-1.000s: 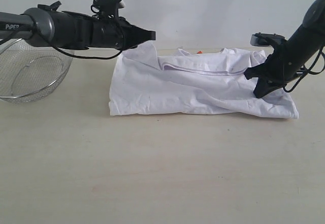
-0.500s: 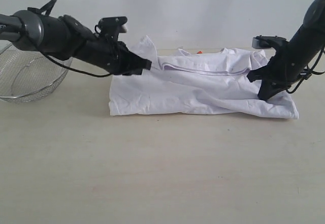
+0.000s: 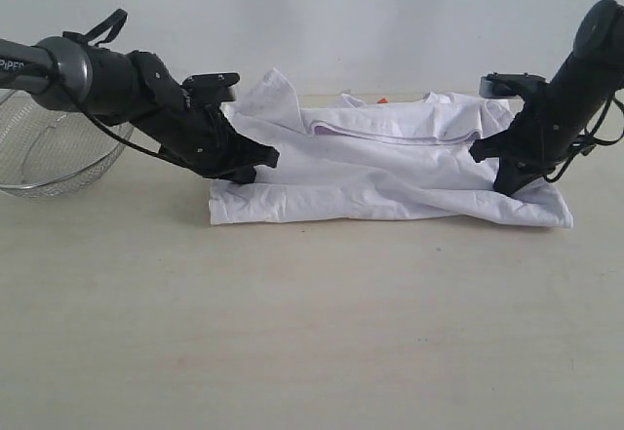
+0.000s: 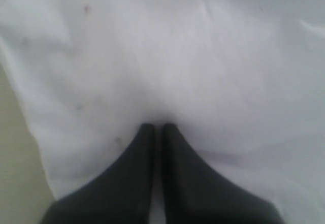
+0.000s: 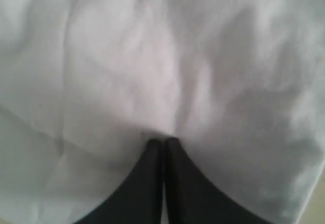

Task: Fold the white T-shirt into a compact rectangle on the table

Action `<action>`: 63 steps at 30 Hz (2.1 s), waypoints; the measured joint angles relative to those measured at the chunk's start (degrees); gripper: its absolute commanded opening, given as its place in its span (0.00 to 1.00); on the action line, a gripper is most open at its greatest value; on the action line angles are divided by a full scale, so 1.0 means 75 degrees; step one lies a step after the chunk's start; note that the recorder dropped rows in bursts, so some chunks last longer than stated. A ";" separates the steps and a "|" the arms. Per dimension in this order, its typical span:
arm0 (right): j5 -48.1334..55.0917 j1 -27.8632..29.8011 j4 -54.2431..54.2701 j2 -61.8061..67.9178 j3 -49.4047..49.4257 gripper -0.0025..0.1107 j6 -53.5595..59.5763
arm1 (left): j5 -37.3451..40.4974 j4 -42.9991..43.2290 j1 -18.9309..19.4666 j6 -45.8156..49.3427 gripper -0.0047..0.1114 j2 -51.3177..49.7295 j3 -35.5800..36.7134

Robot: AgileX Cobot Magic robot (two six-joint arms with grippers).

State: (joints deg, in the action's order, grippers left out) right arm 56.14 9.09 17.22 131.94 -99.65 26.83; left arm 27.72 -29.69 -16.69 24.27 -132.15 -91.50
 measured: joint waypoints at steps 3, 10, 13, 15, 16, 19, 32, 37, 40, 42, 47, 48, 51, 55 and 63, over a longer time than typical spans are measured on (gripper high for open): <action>0.0109 -0.0209 -0.0395 0.0000 -0.0031 0.02 -0.0094 | 0.0372 0.0285 -0.0008 0.0000 0.08 -0.0018 -0.0055; 0.1053 -0.0285 -0.0547 -0.0075 0.0223 0.02 -0.0462 | 0.1879 0.0733 0.0041 0.0207 0.08 0.0124 -0.0061; 0.0876 -0.0297 -0.0513 -0.0493 0.1120 0.02 -0.0554 | 0.2028 0.0658 0.0046 0.0314 0.08 0.0408 0.0539; 0.0603 -0.0297 -0.0461 -0.0866 0.1829 0.02 -0.0661 | 0.2011 0.0499 0.0046 0.0451 0.08 0.0744 0.1148; 0.0511 -0.0297 -0.0461 -0.1021 0.2118 0.02 -0.0701 | 0.1974 0.0386 0.0046 0.0486 0.08 0.0914 0.1448; 0.0282 -0.0297 -0.0445 -0.1470 0.2885 0.02 -0.0910 | 0.1728 0.0050 0.0046 0.0629 0.08 0.1462 0.2465; -0.0603 -0.0368 -0.0081 -0.3348 0.6169 0.02 -0.1441 | 0.1195 -0.0828 0.0046 0.1035 0.08 0.3309 0.5903; -0.1083 -0.0368 0.0666 -0.4374 0.6374 0.02 -0.0661 | 0.1125 -0.1079 0.0046 0.1669 0.08 0.3628 0.6128; -0.1667 -0.0368 0.1265 -0.5090 0.6196 0.02 -0.0180 | 0.1201 -0.1265 0.0046 0.2003 0.08 0.3724 0.5889; -0.1943 -0.0368 0.1392 -0.5258 0.5950 0.02 -0.0065 | 0.1201 -0.1530 0.0046 0.2292 0.08 0.3826 0.5503; -0.1806 -0.0368 0.1457 -0.4976 0.5291 0.02 0.0139 | 0.1244 -0.1856 0.0046 0.2602 0.08 0.3828 0.4708; -0.1739 -0.0368 0.1457 -0.4892 0.5253 0.02 0.0196 | 0.1266 -0.1898 0.0046 0.2636 0.08 0.3781 0.4640; -0.1600 -0.0368 0.1457 -0.4535 0.5235 0.02 0.0369 | 0.1266 -0.1948 0.0029 0.2654 0.08 0.3556 0.4576; -0.1683 -0.0540 0.1457 -0.3920 0.5235 0.02 0.0597 | 0.1287 -0.2223 0.0014 0.2880 0.08 0.3056 0.4576; -0.2440 -0.1439 0.1491 -0.3149 0.5235 0.02 0.0765 | 0.1180 -0.2612 -0.0197 0.3247 0.08 0.2654 0.4576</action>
State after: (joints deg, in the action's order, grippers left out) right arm 37.84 -1.70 28.40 108.32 -60.38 32.57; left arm 36.57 -49.28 -18.16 48.62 -112.25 -57.18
